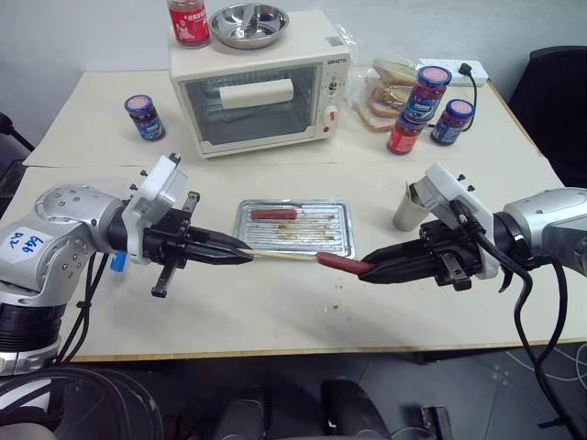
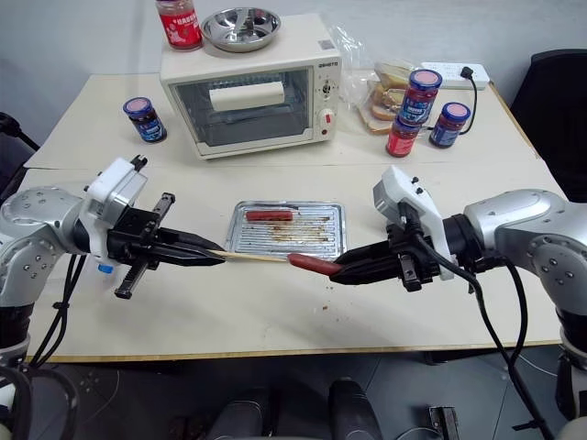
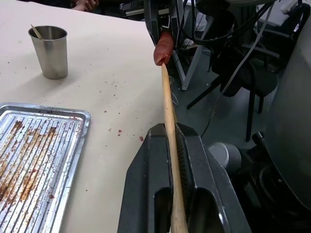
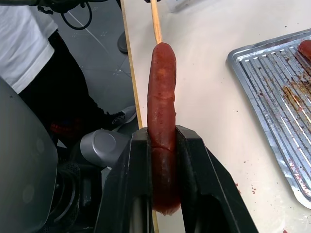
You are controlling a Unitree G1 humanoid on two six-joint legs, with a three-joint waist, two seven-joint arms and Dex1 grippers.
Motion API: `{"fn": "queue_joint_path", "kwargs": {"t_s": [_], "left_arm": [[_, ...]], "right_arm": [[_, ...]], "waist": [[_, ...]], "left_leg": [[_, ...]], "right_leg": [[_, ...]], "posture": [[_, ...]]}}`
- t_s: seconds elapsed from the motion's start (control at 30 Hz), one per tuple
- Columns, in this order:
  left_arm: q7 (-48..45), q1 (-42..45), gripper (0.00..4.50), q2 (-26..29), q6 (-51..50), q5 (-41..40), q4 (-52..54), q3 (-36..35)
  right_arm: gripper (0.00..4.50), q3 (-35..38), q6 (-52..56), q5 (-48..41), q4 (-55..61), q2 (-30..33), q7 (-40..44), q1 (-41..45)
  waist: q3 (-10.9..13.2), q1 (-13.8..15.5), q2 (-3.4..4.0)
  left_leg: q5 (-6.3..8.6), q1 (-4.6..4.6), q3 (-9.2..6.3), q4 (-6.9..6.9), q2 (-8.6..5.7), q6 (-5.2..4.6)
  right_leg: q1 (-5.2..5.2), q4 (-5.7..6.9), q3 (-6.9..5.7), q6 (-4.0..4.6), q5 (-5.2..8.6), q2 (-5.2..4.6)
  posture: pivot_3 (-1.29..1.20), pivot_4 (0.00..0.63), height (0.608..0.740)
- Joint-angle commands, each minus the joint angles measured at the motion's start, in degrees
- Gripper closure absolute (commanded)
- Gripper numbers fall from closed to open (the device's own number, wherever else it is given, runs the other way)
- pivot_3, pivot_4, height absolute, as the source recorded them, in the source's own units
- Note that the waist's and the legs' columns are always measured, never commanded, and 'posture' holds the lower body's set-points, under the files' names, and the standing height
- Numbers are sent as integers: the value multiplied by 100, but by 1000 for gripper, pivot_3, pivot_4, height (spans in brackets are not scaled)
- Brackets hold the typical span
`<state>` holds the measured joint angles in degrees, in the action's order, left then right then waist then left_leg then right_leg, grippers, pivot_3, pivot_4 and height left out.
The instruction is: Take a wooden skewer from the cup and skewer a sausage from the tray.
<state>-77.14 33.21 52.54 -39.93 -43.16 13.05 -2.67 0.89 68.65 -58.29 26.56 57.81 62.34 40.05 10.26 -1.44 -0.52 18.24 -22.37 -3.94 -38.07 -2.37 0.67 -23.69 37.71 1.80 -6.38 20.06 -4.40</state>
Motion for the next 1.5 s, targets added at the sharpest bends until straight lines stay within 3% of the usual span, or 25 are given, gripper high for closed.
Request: {"fn": "queue_joint_path", "kwargs": {"t_s": [0.03, 0.9, 1.5], "left_arm": [[-40, 125, 4500, 6, 80, 37, 55, -14], [-71, 191, 4500, 29, 91, 83, -11, -33], [-92, 242, 4500, -73, 220, 212, -163, 72]], "right_arm": [[4104, 128, -130, -50, 160, 73, 34, 51], [4104, 33, -317, 203, 146, 85, 63, -186], [4104, 122, -123, -170, 309, 59, -30, 64]], "waist": [[0, 1, 0], [0, 1, 0], [0, 2, 0]], "left_leg": [[0, 0, 0, 0, 0, 0], [0, 0, 0, -2, -1, 0], [0, 0, 0, -3, 0, 0]], "right_leg": [[0, 0, 0, 0, 0, 0], [0, 1, 0, 0, 0, 0], [0, 2, -1, 0, 0, 0]], "posture": [[0, 150, 740], [0, 150, 740], [0, 150, 740]]}}
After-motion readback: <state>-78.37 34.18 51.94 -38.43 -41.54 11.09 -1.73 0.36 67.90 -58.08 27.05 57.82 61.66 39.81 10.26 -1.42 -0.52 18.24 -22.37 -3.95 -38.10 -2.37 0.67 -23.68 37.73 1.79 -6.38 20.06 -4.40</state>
